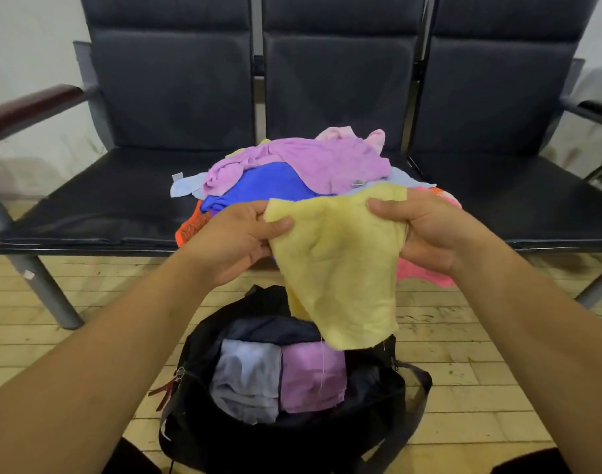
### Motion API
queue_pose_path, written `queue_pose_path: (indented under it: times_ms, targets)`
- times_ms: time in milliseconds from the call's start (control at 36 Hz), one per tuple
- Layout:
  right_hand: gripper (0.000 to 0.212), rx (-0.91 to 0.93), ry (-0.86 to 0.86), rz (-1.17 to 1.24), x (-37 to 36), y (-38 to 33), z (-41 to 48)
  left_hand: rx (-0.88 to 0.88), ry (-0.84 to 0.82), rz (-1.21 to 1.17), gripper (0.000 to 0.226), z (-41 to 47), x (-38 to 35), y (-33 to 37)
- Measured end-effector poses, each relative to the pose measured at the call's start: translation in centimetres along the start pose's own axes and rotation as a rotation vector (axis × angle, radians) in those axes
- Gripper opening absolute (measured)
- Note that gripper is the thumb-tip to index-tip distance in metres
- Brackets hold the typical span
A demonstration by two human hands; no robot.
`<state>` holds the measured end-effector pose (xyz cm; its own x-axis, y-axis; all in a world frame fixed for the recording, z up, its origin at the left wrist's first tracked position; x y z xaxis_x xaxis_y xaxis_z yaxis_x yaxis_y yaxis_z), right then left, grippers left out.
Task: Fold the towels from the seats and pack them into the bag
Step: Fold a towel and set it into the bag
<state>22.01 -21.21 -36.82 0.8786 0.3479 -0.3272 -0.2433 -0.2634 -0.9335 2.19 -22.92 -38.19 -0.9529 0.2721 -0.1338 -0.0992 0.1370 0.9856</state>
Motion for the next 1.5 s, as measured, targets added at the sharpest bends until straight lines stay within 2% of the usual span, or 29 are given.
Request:
queue_pose_path:
  times_ms: [139,250,333,444,500,556,694,806,889,1000,1167,1361,1444,1500]
  targets:
    - [0.035,-0.003,0.139,-0.261,2.4,-0.3,-0.1,-0.075,0.103,0.189,0.022,0.0,1.3,1.1]
    - [0.037,-0.023,0.171,-0.187,2.9,0.1,-0.2,-0.112,0.222,0.169,0.018,-0.1,2.0,1.7]
    - [0.050,-0.012,0.126,-0.071,2.3,0.2,-0.1,-0.152,0.287,0.133,0.020,-0.3,2.8,2.1]
    - [0.040,-0.021,0.037,-0.119,1.2,0.2,-0.3,-0.191,0.242,0.190,0.026,-0.4,2.8,2.7]
    - [0.029,-0.010,0.078,-0.175,1.6,0.1,-0.3,-0.187,0.200,0.323,0.041,-0.4,2.6,3.1]
    - [0.022,-0.002,0.141,-0.232,2.3,-0.1,-0.3,-0.197,0.183,0.516,0.043,-0.8,2.4,3.8]
    - [0.023,0.028,0.236,-0.340,3.2,-0.5,-0.5,-0.235,0.190,0.733,0.018,-1.3,2.0,4.5]
    - [0.041,0.092,0.336,-0.397,3.6,-1.3,-1.0,-0.244,0.192,0.707,0.011,-1.3,2.1,4.6]
    - [0.043,0.132,0.294,-0.439,3.2,-1.7,-1.0,-0.267,0.201,0.675,0.010,-1.4,2.1,4.9]
    - [0.018,0.106,0.247,-0.494,3.0,-1.6,-0.9,-0.287,0.257,0.709,0.013,-1.4,2.7,5.2]
    - [0.036,0.107,0.186,-0.745,1.8,-1.2,-0.4,-0.259,0.326,0.836,0.023,-1.1,3.7,5.0]
    - [0.017,0.282,0.381,-1.223,-0.1,-4.1,-1.3,-0.273,0.489,1.073,0.027,-1.4,3.7,5.7]
    - [0.017,0.402,0.400,-1.227,-1.2,-5.0,-2.1,-0.374,0.536,1.133,0.019,-1.9,3.3,6.6]
    - [0.016,0.447,0.362,-1.114,-1.6,-5.4,-2.4,-0.423,0.568,1.070,0.015,-2.2,3.7,7.2]
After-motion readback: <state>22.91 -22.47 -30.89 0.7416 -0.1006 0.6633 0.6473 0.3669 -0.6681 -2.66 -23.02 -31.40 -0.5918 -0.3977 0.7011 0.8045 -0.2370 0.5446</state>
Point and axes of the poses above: each hand's wrist, its own z-axis towards the middle knuckle, its own x-axis out of the back of the hand, y = z × x, the point moved 10 cm from there along z, towards the middle knuckle, and after that the axes turned 6 degrees about -y, right-handed, at the moved point
